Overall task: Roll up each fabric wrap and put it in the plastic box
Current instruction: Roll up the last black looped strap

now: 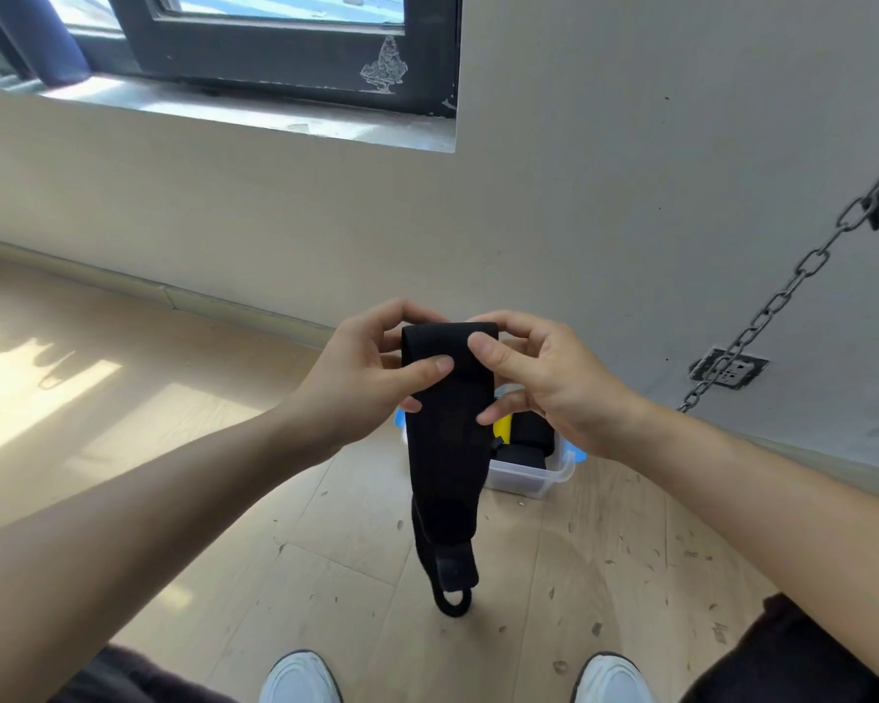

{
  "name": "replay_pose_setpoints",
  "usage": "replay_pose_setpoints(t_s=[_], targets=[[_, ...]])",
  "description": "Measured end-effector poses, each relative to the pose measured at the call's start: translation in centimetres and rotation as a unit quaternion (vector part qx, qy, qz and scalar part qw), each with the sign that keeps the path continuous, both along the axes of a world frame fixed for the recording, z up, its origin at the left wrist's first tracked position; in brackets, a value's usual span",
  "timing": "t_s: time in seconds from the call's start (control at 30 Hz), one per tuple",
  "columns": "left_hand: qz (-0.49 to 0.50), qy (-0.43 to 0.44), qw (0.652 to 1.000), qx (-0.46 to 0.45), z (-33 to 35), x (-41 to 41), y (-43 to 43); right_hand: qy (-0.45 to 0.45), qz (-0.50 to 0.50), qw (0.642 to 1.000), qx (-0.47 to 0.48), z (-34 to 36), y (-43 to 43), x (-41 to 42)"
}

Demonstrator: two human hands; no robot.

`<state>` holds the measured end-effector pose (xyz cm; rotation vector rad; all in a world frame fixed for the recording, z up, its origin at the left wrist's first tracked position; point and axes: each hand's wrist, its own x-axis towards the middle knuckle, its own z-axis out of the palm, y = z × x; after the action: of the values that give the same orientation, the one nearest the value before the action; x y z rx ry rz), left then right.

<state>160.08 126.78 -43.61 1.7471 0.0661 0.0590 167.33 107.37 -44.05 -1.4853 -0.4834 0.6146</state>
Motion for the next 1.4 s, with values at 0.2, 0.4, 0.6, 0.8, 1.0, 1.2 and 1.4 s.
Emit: replay_pose_setpoints(t_s=[0.2,0.4,0.6,0.8,1.0,1.2,1.4], targets=[[-0.041,0.066,0.996,-0.038,0.12,-0.14,0.22,-0.008,-0.033,0.999,0.026,-0.23,0.06,0.1],[-0.062,0.097,0.992,-0.049,0.46,-0.27,0.19,-0.063,-0.033,0.997,0.023,-0.45,-0.02,0.04],[-0.036,0.072,0.996,-0.036,-0.01,-0.06,0.36,-0.074,-0.019,0.997,-0.004,-0.49,-0.05,0.04],[0.004,0.031,0.999,-0.023,0.01,0.21,0.28,0.009,0.008,1.0,-0.028,-0.56,0.13,0.18],[0.002,0.029,0.999,-0.019,-0.14,0.16,0.07,-0.004,0.0,1.0,-0.024,-0.63,0.17,0.25],[-0.046,0.097,0.994,-0.026,0.32,-0.06,0.19,-0.028,-0.027,0.999,-0.001,-0.73,0.14,0.2],[-0.071,0.133,0.988,-0.011,0.71,-0.15,0.21,-0.047,-0.041,0.998,0.005,-0.84,0.1,0.21]])
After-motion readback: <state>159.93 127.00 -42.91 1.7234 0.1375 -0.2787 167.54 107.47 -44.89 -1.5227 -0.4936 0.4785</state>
